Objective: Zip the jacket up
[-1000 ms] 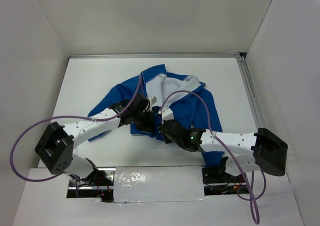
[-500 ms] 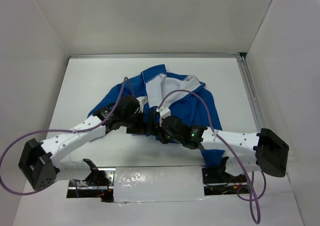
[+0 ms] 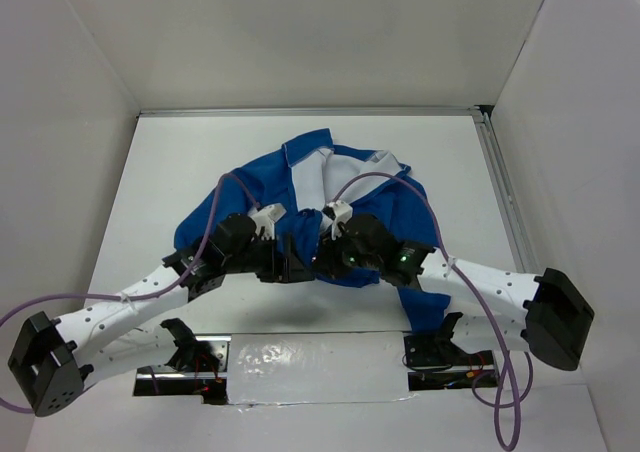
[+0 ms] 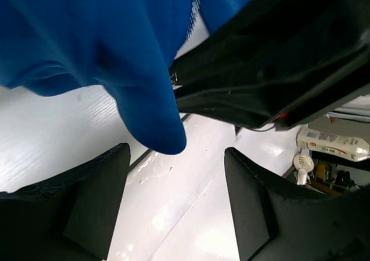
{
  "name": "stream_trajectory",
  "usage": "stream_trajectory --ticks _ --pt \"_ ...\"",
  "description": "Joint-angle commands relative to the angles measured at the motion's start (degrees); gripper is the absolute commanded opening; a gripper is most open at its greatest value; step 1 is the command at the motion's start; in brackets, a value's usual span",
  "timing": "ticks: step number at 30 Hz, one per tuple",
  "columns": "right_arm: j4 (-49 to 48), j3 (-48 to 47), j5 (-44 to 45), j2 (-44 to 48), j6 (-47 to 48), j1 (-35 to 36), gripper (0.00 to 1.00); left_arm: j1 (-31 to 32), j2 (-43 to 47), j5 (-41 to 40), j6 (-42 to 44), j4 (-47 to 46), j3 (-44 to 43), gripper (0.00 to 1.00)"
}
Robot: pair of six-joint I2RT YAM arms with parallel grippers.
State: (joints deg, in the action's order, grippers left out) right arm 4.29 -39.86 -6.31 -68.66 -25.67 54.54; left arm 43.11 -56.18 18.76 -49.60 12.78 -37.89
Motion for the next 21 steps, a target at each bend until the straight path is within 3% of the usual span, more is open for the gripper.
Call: stream_trajectory --ticks 1,2,6,15,19,21 --pt "-3.9 0.7 -7.7 2.2 -0.6 -2.1 0.0 1.4 -0.1 2.2 -1.8 -12.2 3.1 0.77" --pt "-3.9 0.7 -8.7 2.4 -0.3 -2.9 0.0 1.4 -0.1 1.9 -2.2 -16.9 4.5 0.76" --pt "-3.9 0.7 -10.5 2.7 0.1 -3.8 0.0 1.4 -0.5 -6.3 -3.6 -20.9 5.4 0.73" --pt "-6.1 0.6 -11.8 1.3 0.1 -4.5 0.0 1.4 -0.8 -9.9 -6.6 -29.3 8.4 0.63" --pt "-6.9 0.7 -12.2 1.5 0.0 -4.7 0.0 1.4 -1.0 -10.4 -6.1 -29.3 7.9 0.41" --pt "-6.7 0.6 -11.9 1.8 0.2 -5.1 0.0 1.4 -1.2 -10.5 -6.3 -28.1 7.7 0.23"
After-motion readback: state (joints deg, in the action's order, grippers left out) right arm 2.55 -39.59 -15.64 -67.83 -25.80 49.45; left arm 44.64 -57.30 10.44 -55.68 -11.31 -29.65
